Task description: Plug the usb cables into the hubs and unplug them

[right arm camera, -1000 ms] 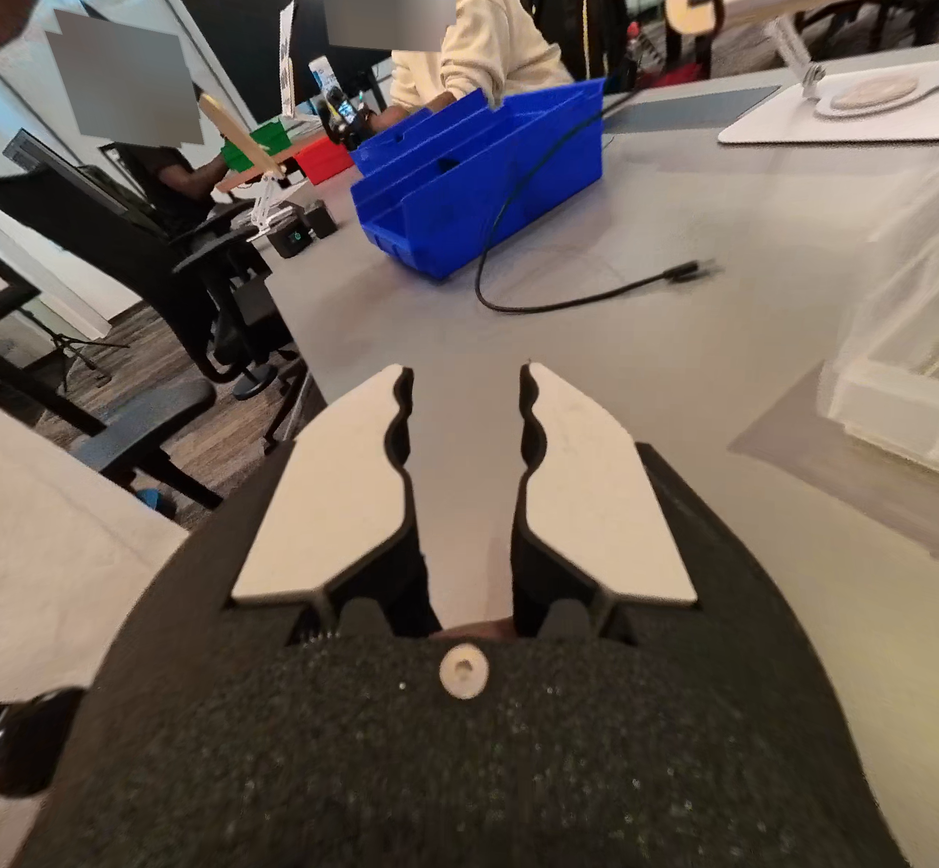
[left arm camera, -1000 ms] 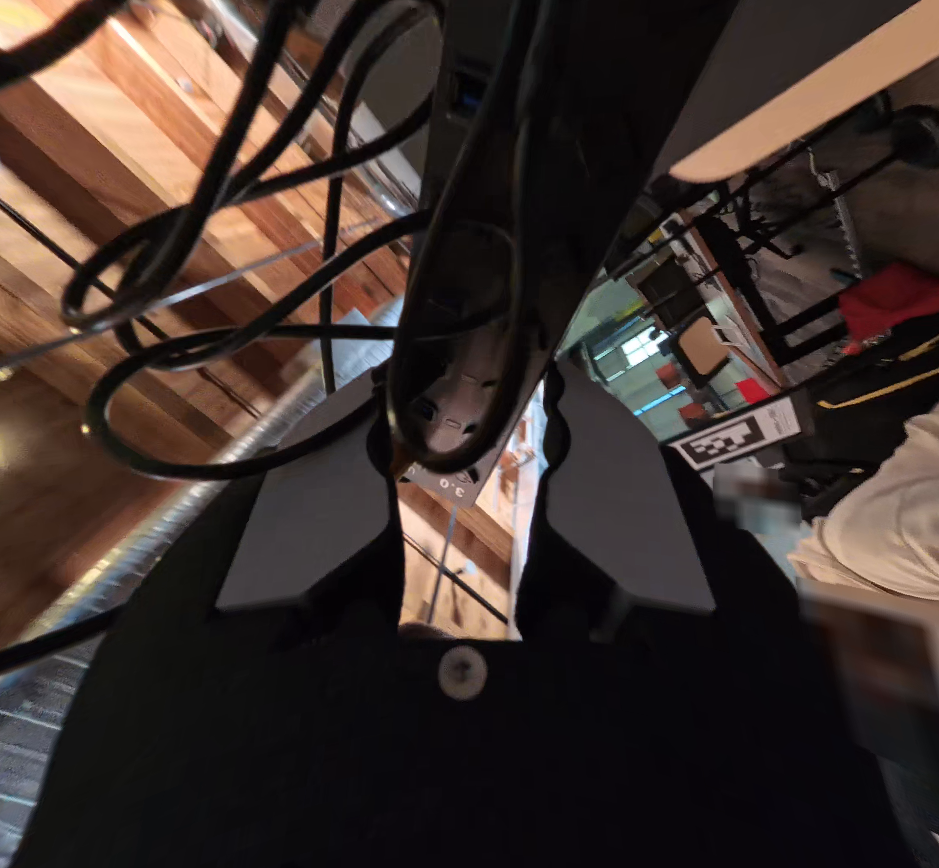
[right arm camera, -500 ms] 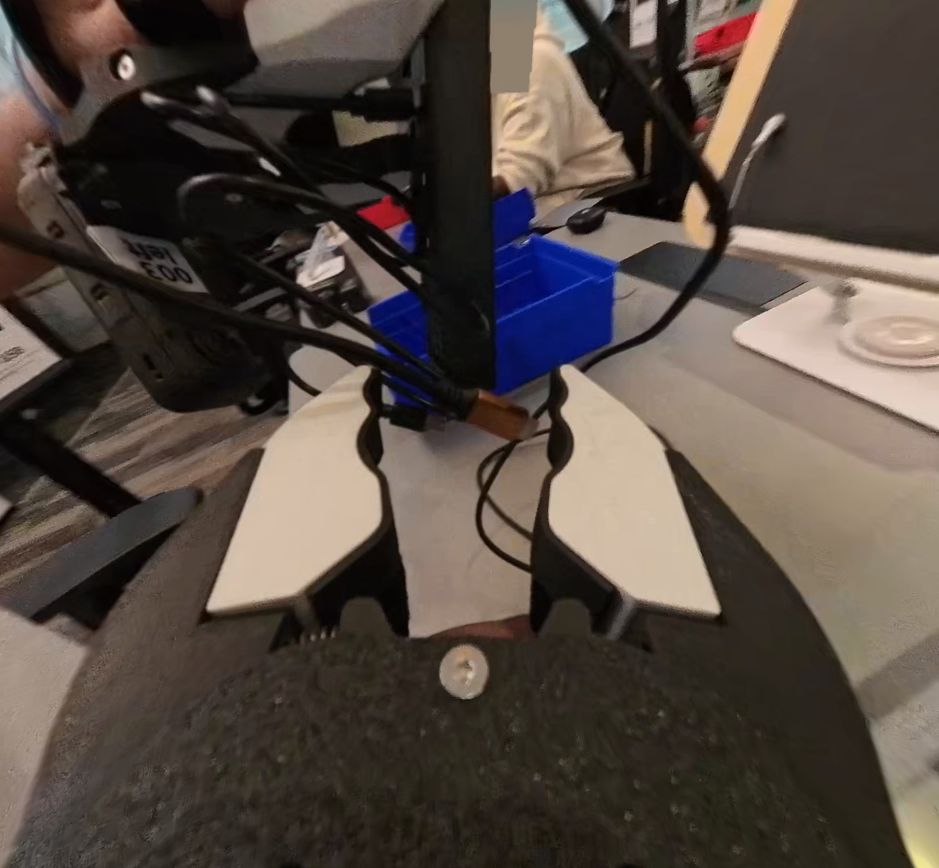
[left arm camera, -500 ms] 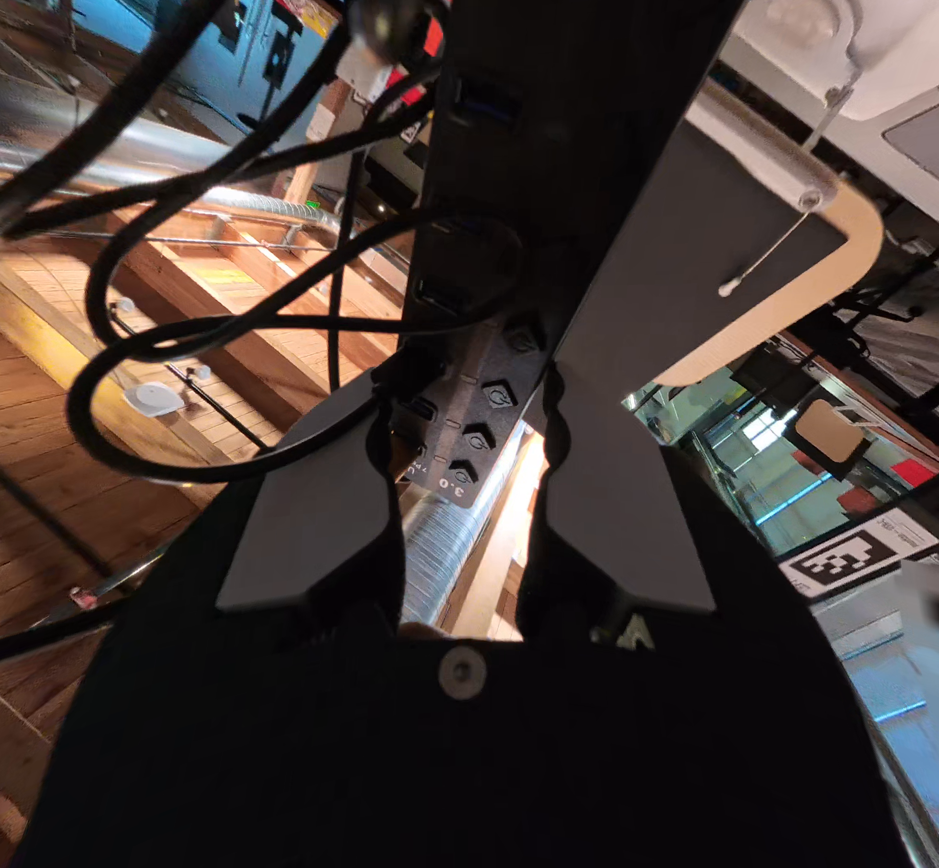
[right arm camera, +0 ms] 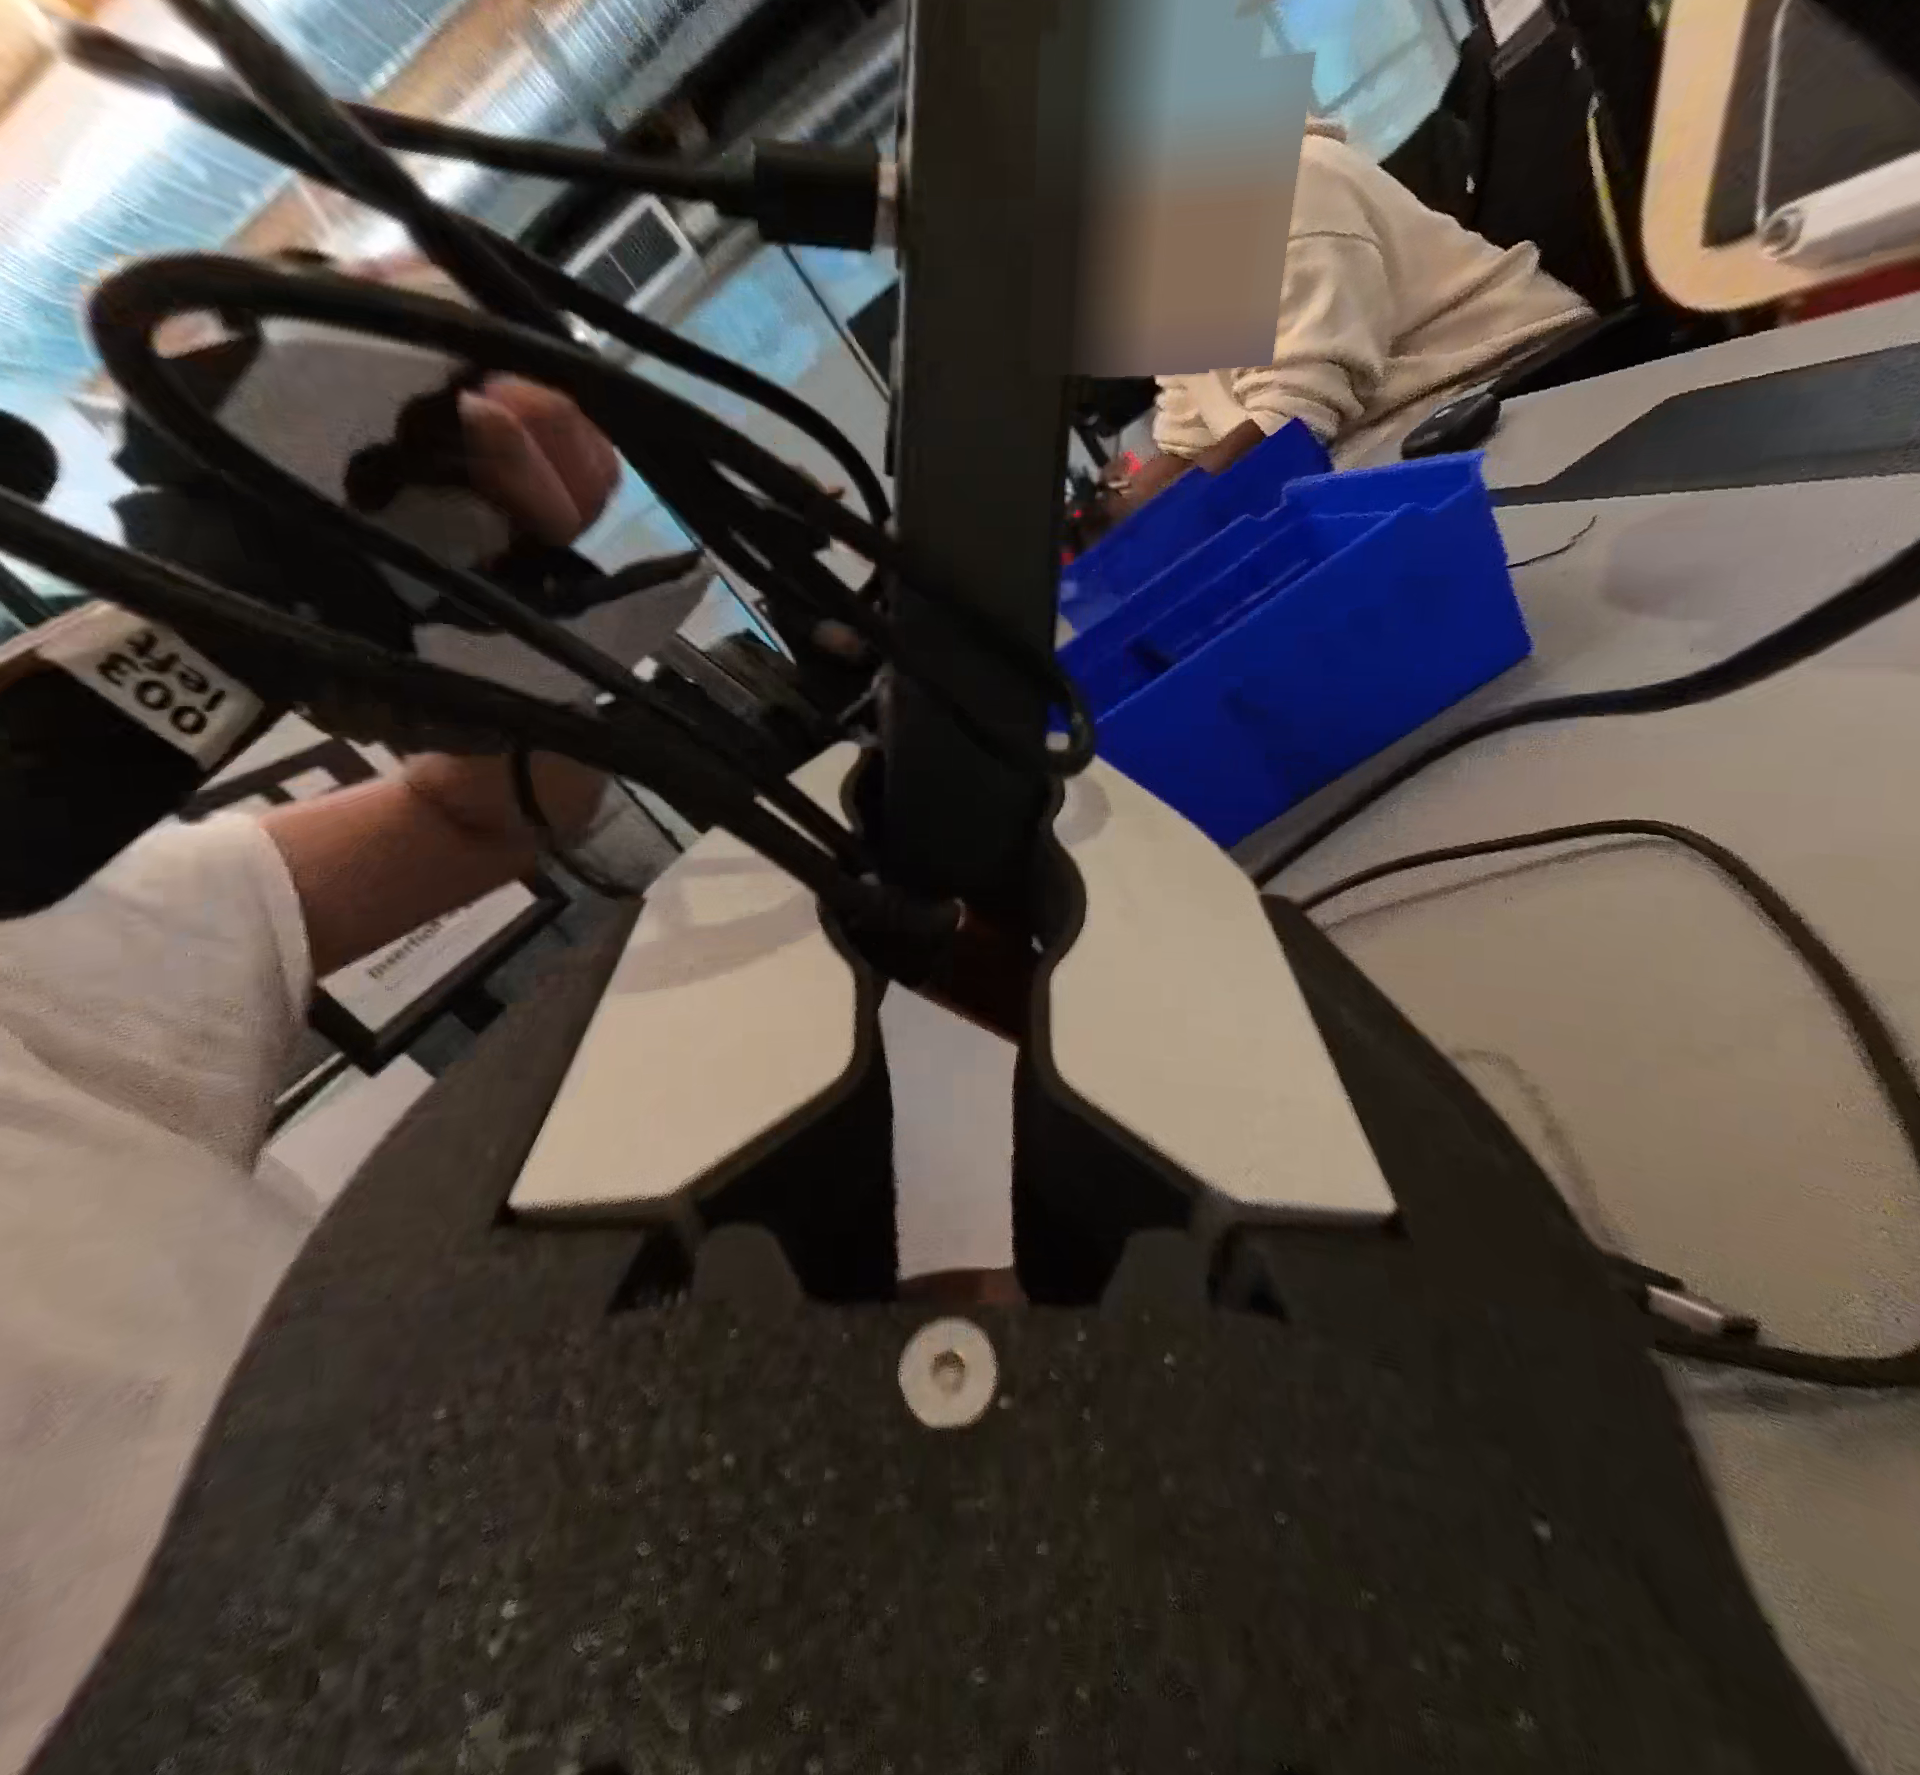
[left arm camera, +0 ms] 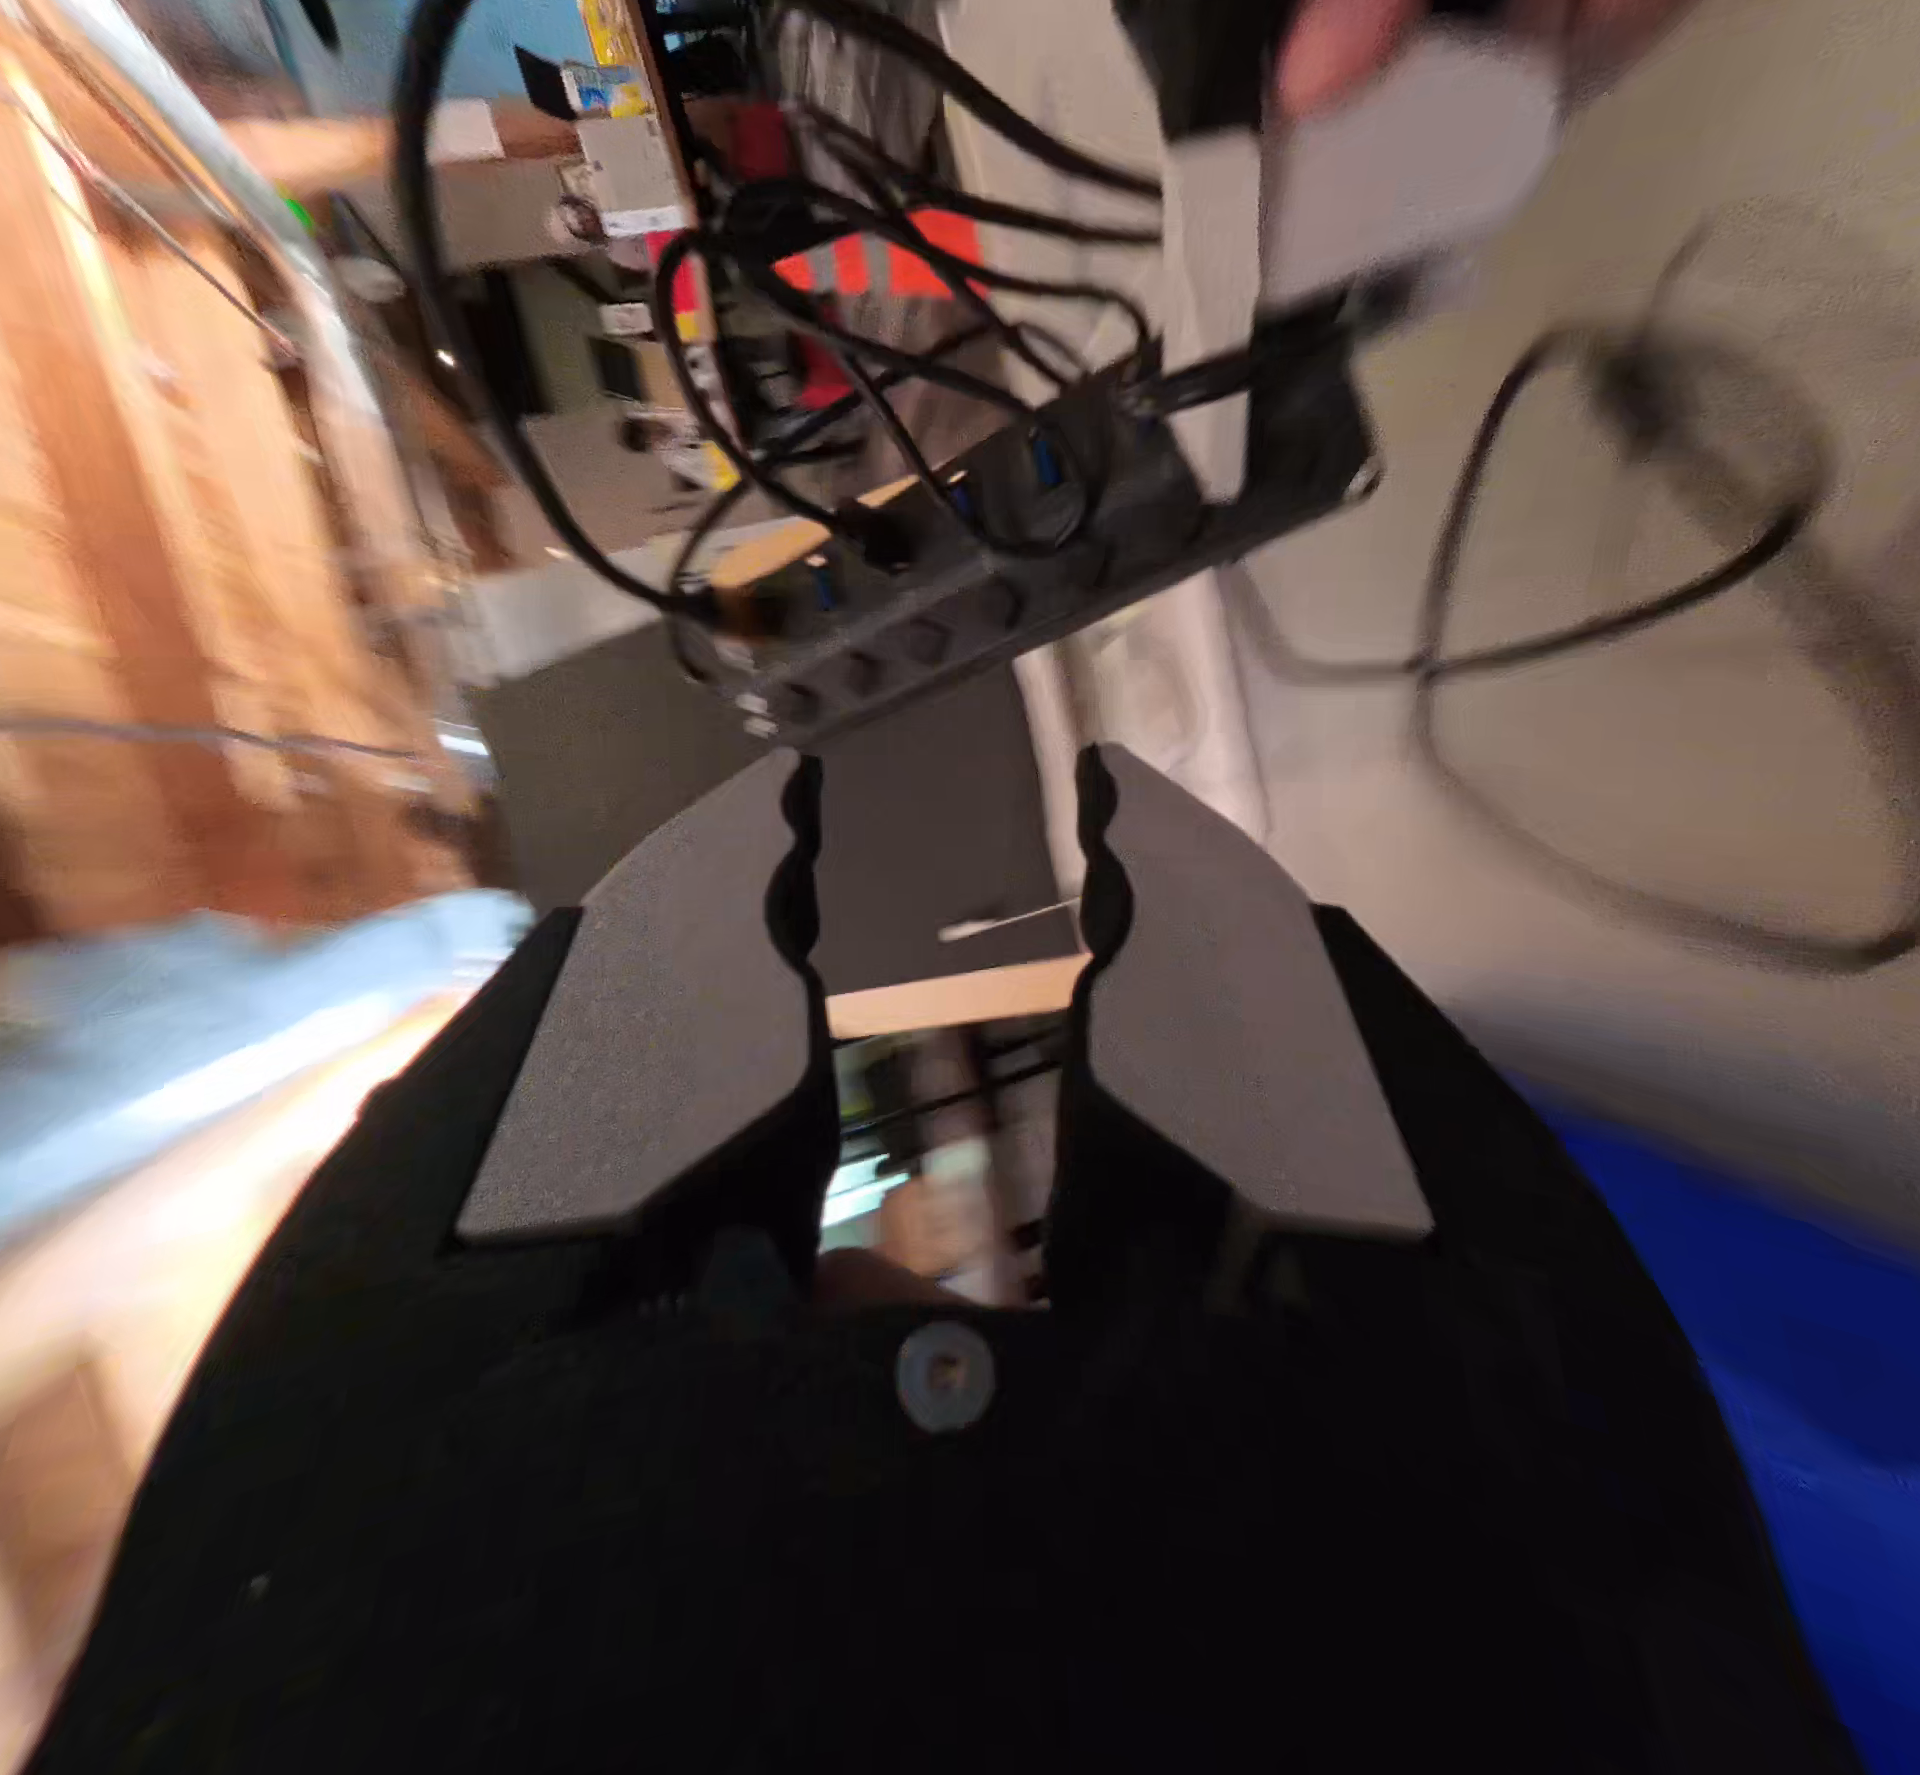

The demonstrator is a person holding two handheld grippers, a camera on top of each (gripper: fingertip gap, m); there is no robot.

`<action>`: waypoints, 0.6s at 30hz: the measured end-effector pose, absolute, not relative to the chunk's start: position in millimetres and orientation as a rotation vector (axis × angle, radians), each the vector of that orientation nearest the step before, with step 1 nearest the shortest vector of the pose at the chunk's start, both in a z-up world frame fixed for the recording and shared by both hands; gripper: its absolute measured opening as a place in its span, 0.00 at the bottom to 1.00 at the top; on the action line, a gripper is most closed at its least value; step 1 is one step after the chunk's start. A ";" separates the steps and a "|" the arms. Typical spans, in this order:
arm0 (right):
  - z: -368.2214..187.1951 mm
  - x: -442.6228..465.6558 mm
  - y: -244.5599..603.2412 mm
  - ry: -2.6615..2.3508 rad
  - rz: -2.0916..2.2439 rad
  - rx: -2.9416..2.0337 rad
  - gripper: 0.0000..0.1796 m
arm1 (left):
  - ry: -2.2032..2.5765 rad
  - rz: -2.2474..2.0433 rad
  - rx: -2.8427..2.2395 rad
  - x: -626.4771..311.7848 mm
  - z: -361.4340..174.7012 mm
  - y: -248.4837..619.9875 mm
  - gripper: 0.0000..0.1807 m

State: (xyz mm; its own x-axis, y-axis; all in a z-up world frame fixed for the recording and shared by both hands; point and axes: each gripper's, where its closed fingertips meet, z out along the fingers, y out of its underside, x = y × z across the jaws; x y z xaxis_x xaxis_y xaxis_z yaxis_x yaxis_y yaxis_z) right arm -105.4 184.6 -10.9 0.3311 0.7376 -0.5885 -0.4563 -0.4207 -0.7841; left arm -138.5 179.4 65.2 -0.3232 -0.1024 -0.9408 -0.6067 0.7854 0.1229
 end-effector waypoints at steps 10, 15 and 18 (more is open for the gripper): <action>-9.1 -150.4 145.6 -0.500 1.566 -1.314 0.14 | 0.995 -1.310 -1.584 -146.0 43.7 185.1 0.30; -28.7 -169.7 142.4 -0.561 1.548 -1.384 0.14 | 0.914 -1.434 -1.560 -156.8 45.3 191.8 0.28; -40.7 -179.6 141.5 -0.598 1.539 -1.435 0.14 | 0.935 -1.403 -1.589 -156.5 40.7 192.2 0.26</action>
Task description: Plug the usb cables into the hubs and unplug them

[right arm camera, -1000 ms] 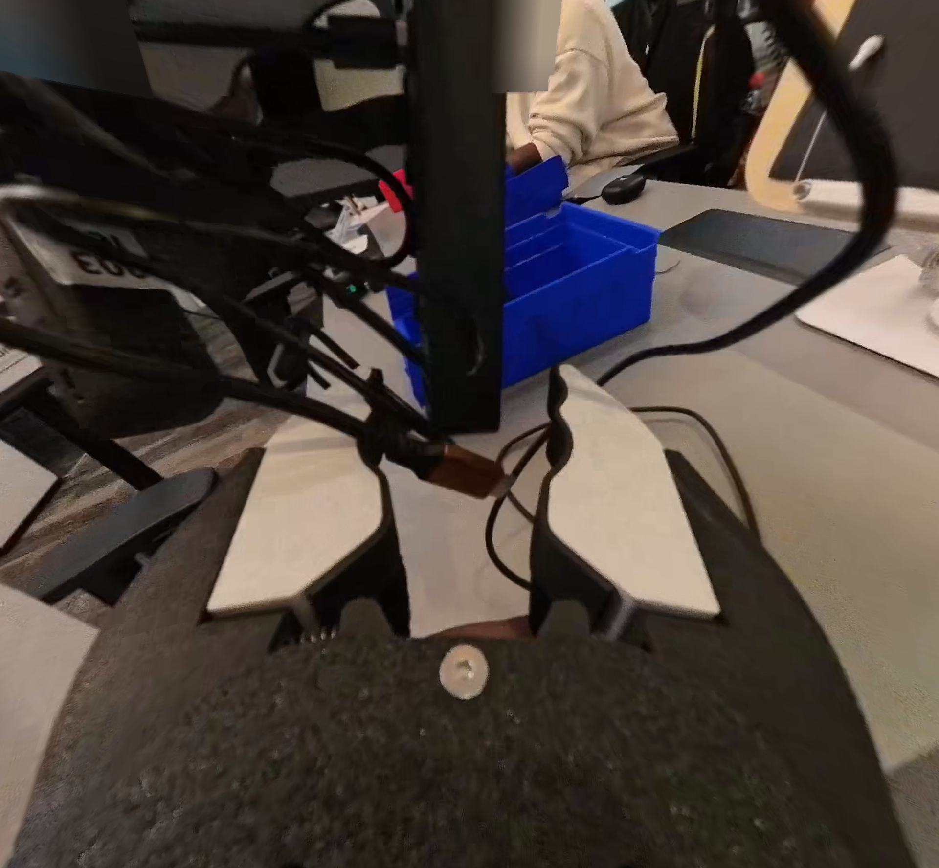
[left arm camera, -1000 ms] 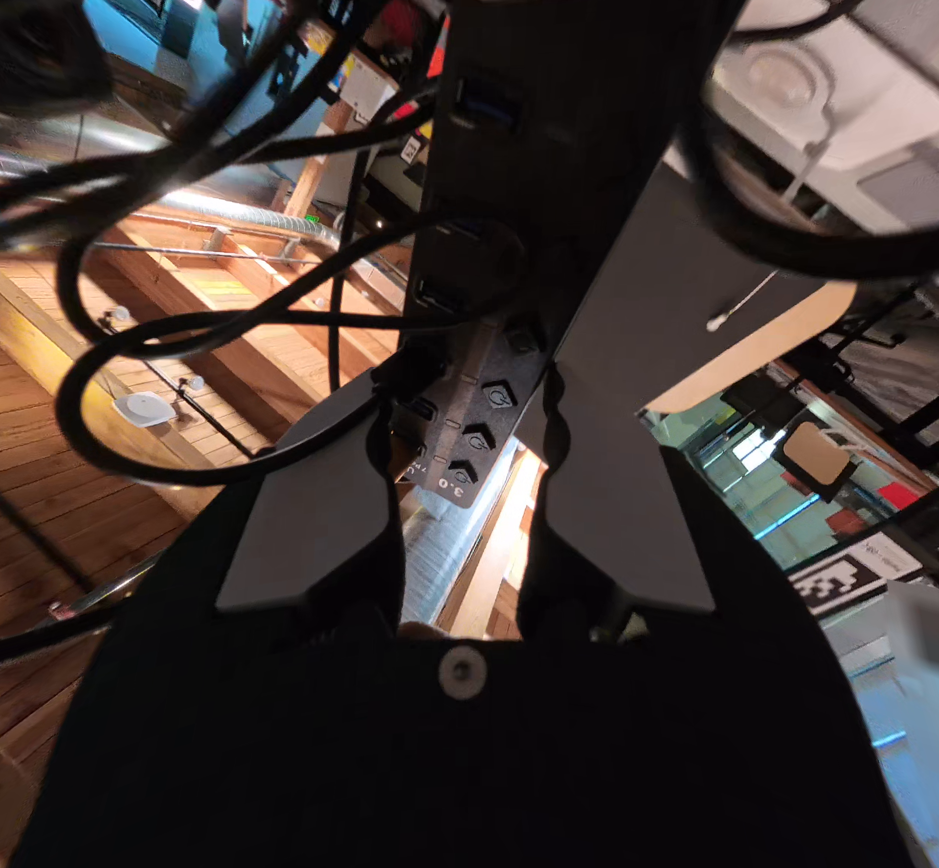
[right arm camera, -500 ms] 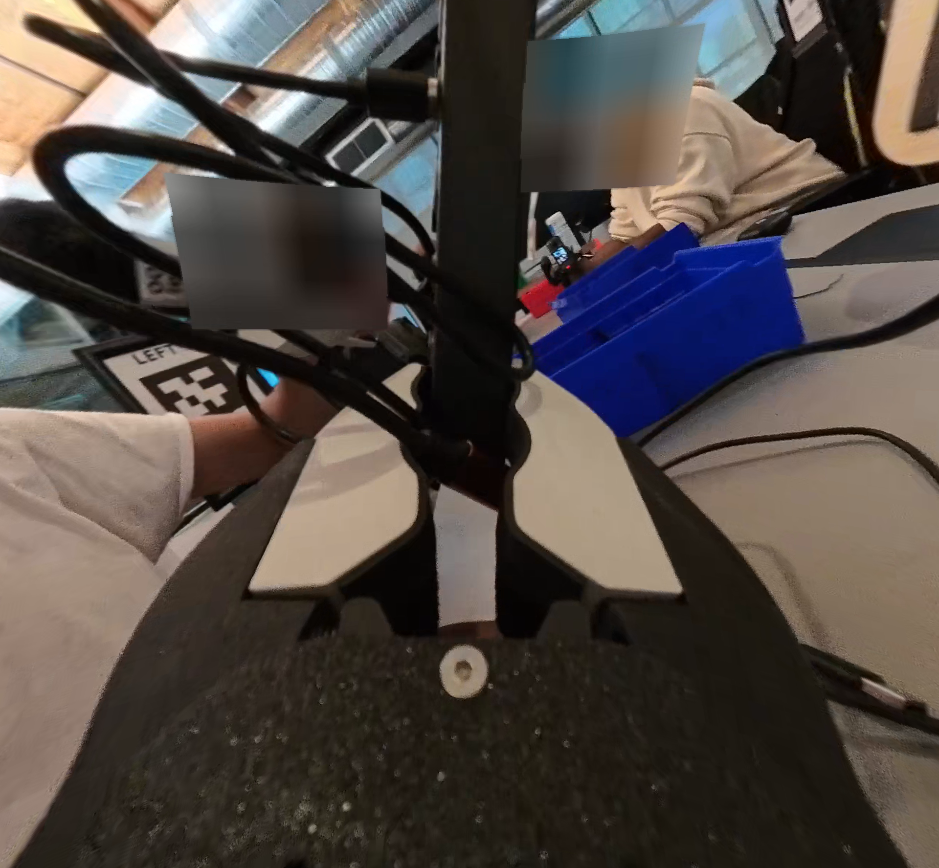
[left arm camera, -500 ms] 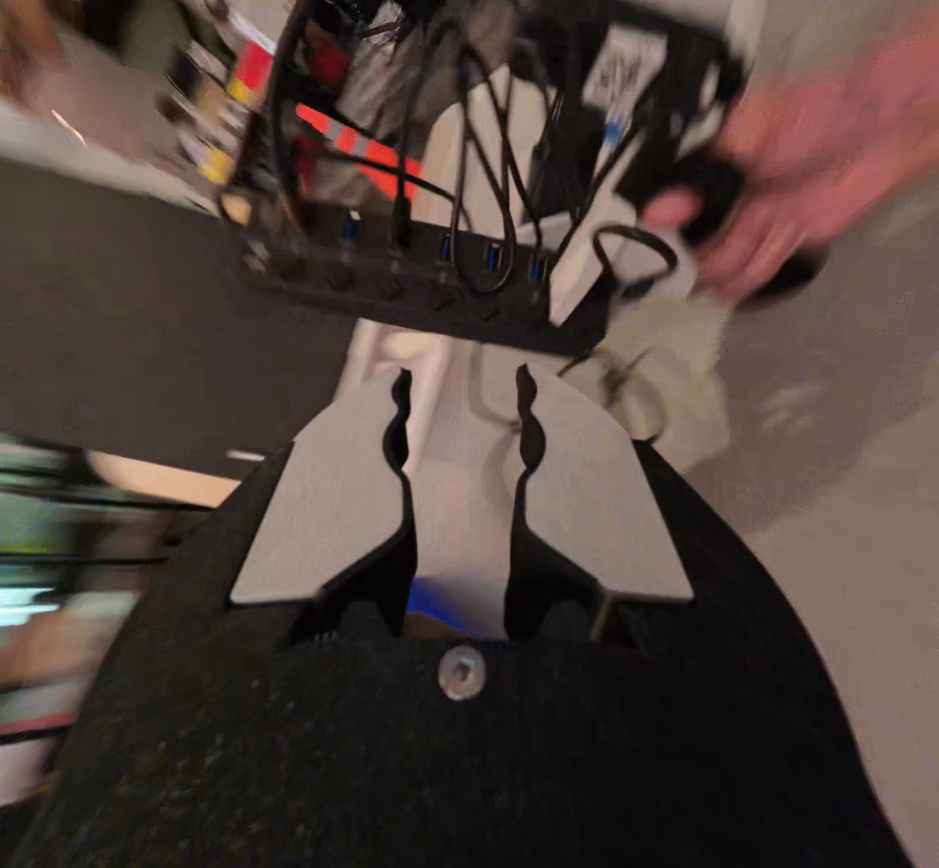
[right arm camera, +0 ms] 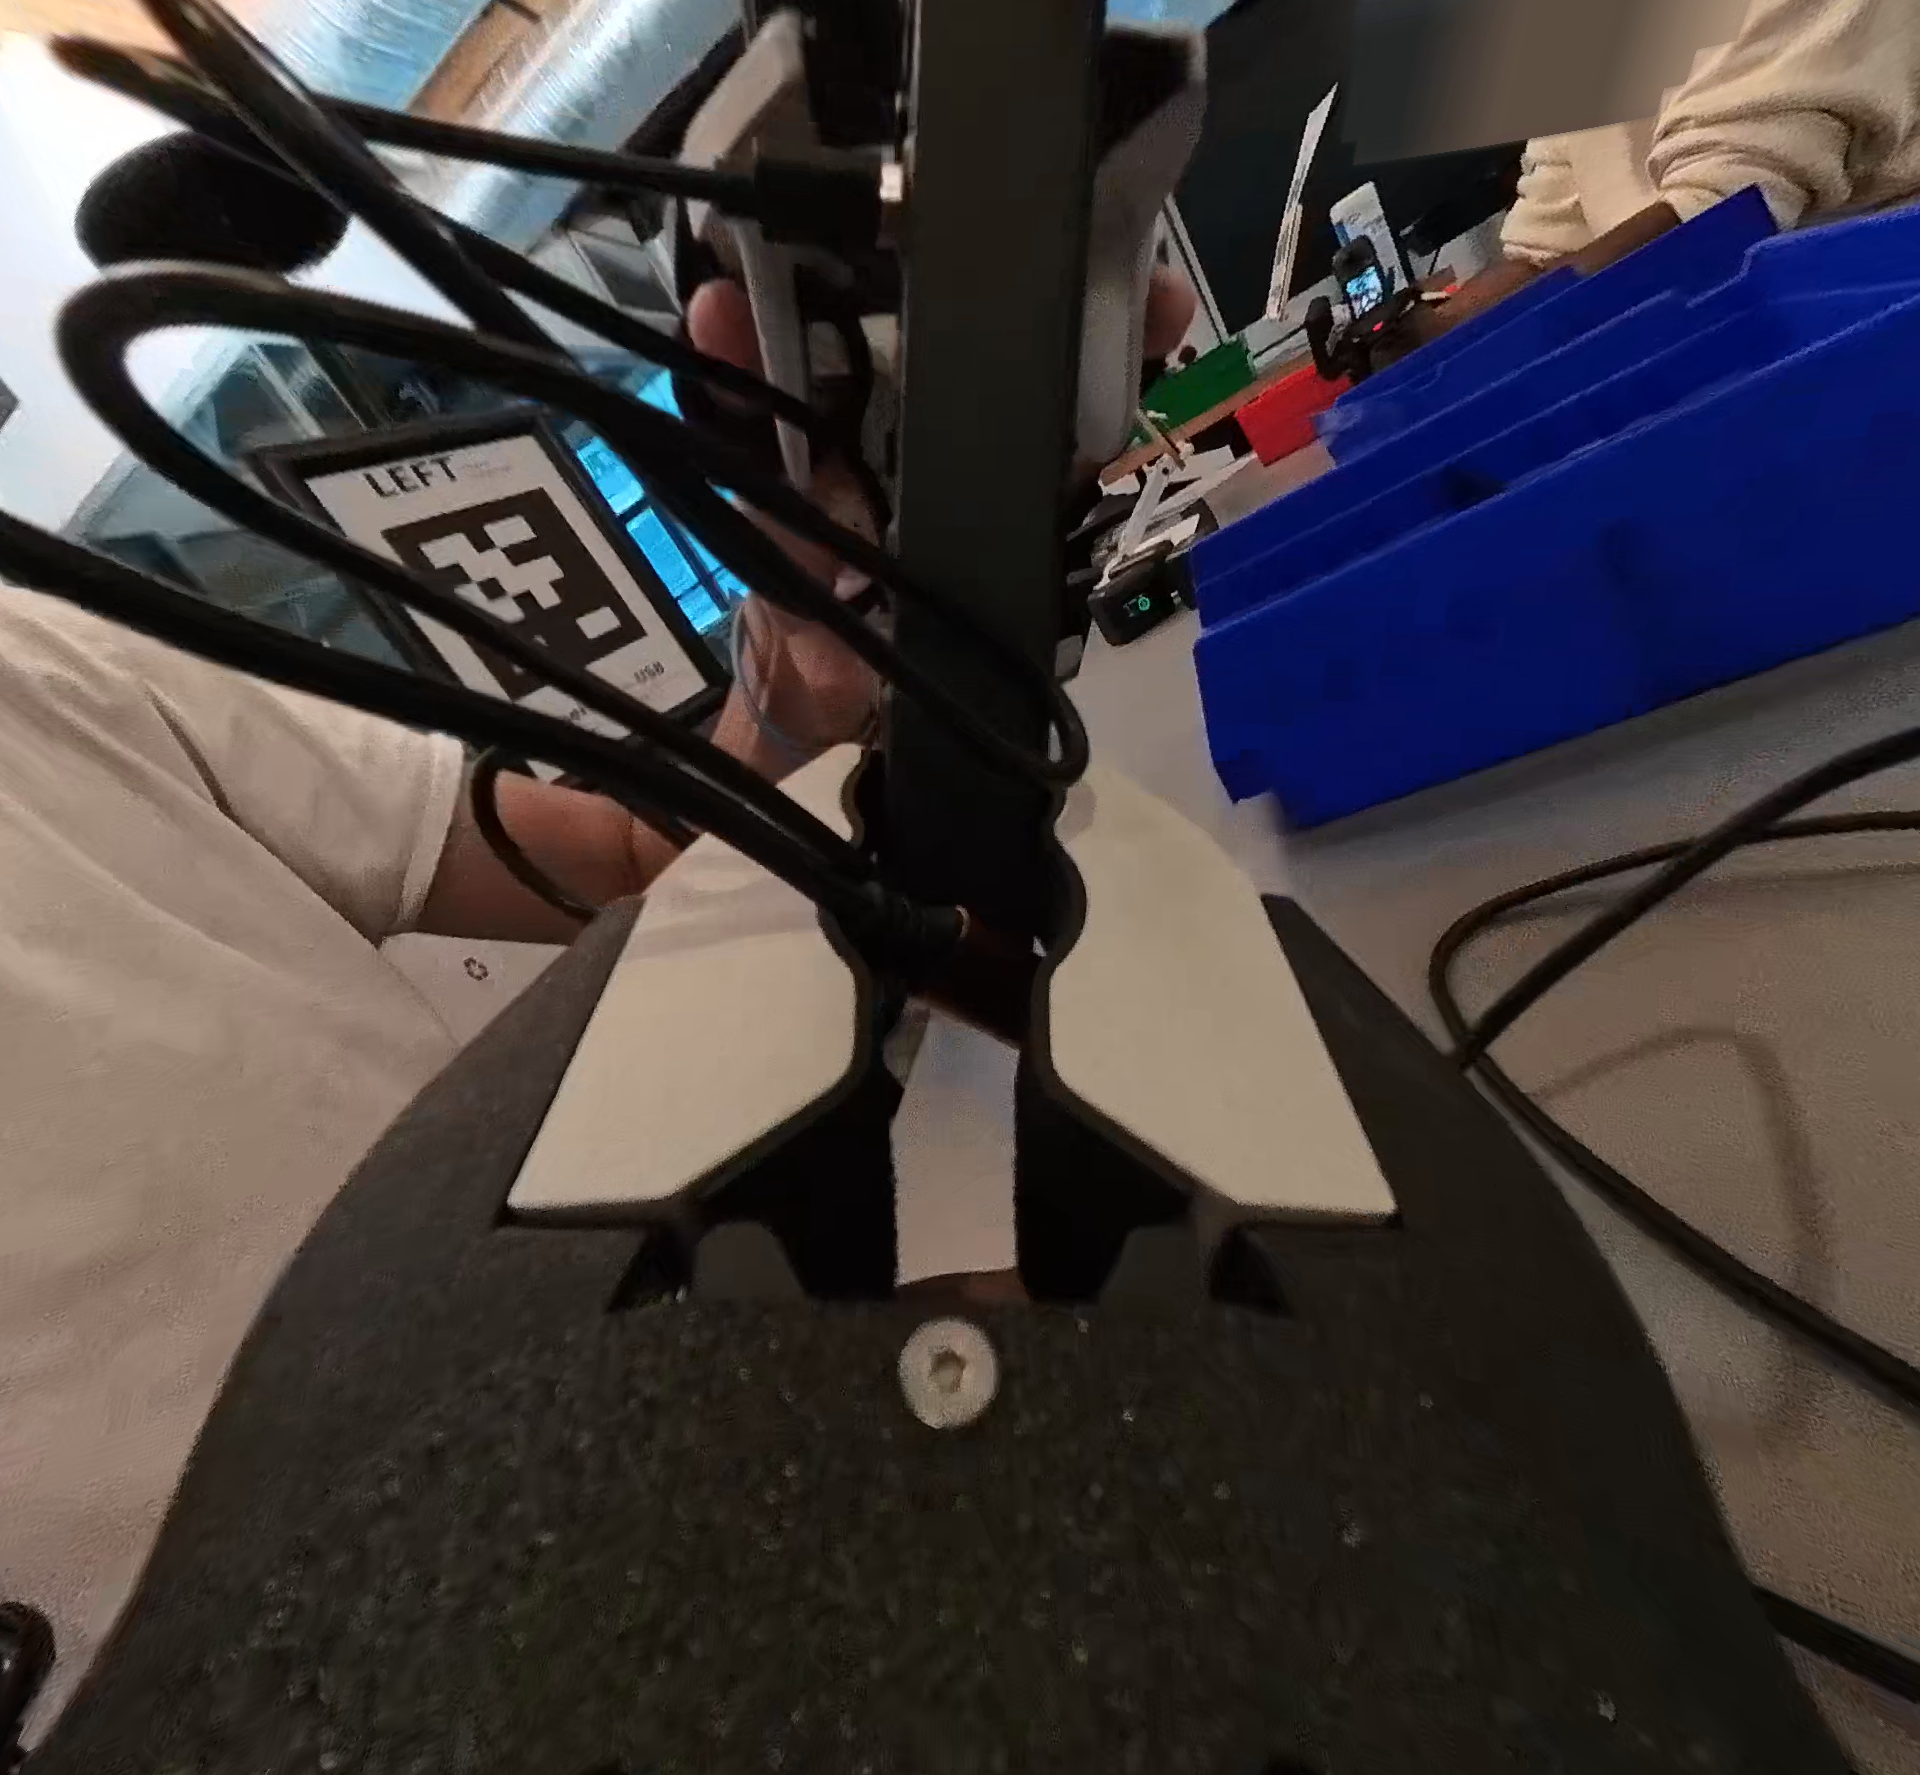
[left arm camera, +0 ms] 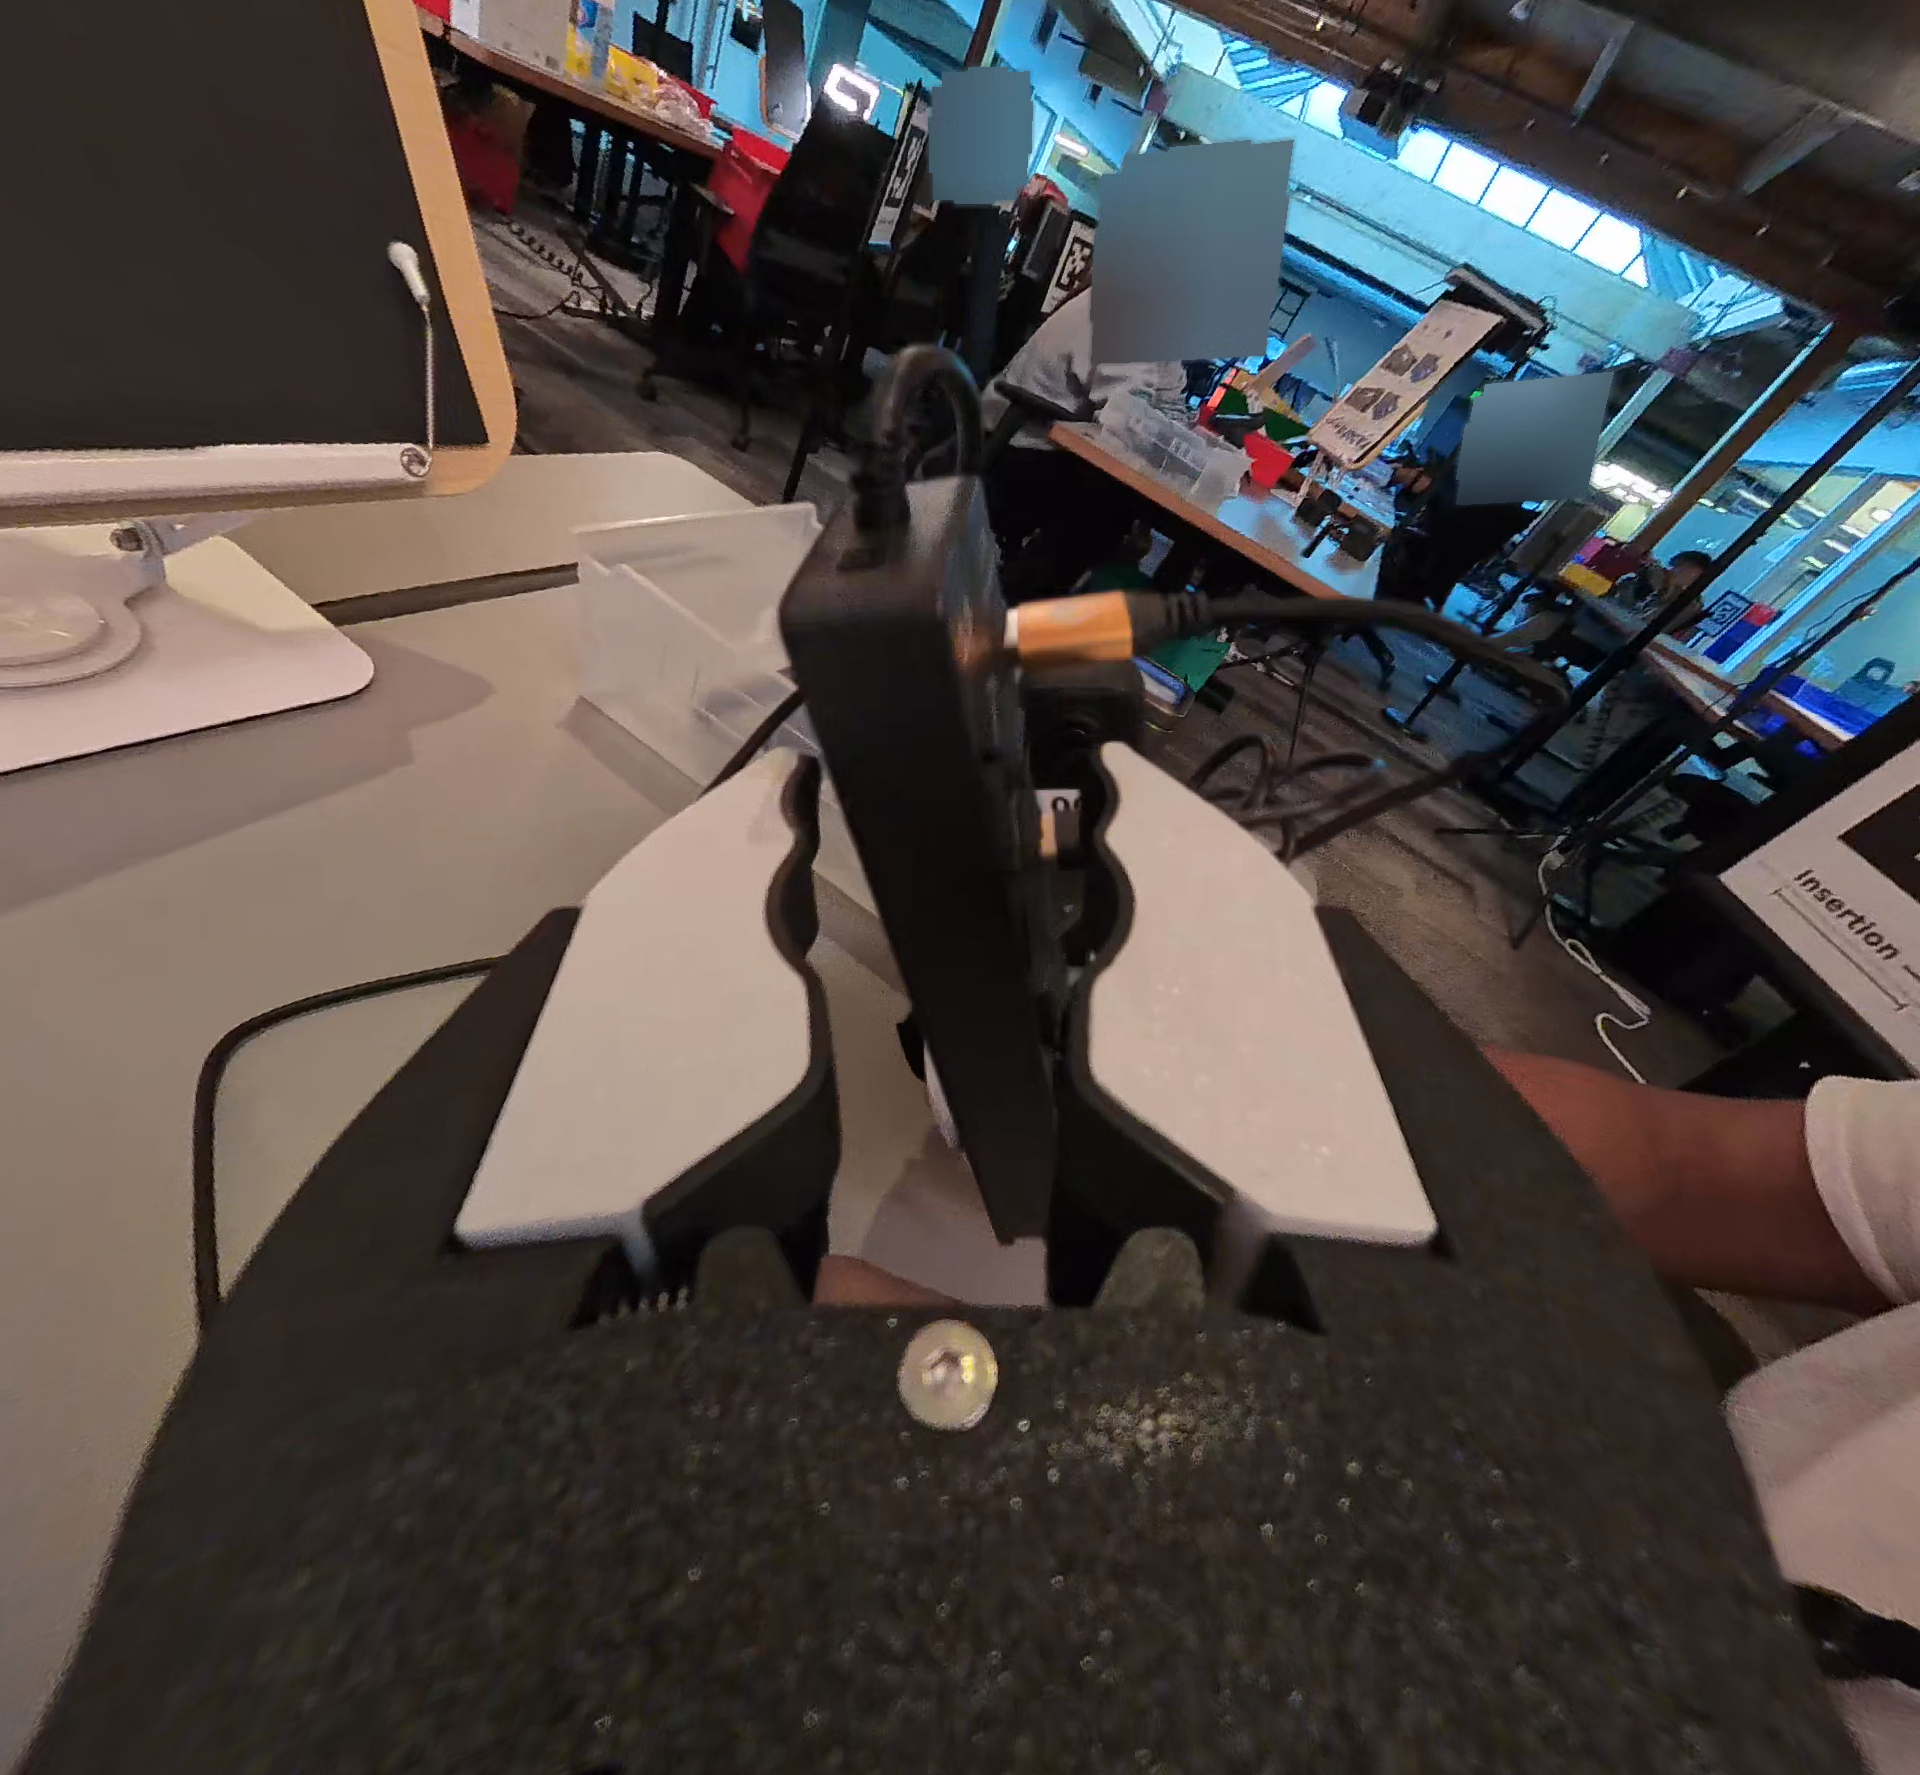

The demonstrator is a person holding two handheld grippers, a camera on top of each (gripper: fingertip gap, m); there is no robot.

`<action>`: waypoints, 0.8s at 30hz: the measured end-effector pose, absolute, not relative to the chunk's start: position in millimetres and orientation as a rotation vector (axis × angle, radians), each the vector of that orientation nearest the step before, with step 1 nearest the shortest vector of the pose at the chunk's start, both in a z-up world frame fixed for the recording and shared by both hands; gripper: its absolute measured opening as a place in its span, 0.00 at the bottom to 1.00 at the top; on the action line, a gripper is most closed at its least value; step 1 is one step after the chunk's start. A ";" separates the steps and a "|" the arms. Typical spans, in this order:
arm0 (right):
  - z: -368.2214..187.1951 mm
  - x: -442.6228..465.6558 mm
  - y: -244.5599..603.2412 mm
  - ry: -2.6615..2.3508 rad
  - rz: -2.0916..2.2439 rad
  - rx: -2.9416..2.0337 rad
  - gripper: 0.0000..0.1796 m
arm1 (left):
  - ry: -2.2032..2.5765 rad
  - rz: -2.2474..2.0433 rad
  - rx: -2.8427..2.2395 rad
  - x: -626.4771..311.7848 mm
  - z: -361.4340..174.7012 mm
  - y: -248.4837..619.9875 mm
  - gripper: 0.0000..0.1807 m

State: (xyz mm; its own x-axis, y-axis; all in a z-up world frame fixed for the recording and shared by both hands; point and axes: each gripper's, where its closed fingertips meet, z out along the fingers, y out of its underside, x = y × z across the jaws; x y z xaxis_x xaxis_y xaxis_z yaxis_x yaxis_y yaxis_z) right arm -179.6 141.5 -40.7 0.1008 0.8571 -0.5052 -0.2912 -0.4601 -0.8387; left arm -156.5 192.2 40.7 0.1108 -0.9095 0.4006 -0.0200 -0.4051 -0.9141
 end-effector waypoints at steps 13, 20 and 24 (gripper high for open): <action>-47.0 -149.2 170.0 -0.511 1.111 -1.620 0.33 | 0.954 -1.144 -1.666 -165.2 20.1 218.8 0.15; 6.2 -117.6 163.4 -0.584 0.537 -1.661 0.34 | 0.890 -0.816 -1.759 -179.6 -11.0 252.6 0.15; 25.6 -130.8 174.3 -0.281 0.559 -1.664 0.27 | 0.916 -0.849 -1.757 -163.8 -27.6 241.7 0.15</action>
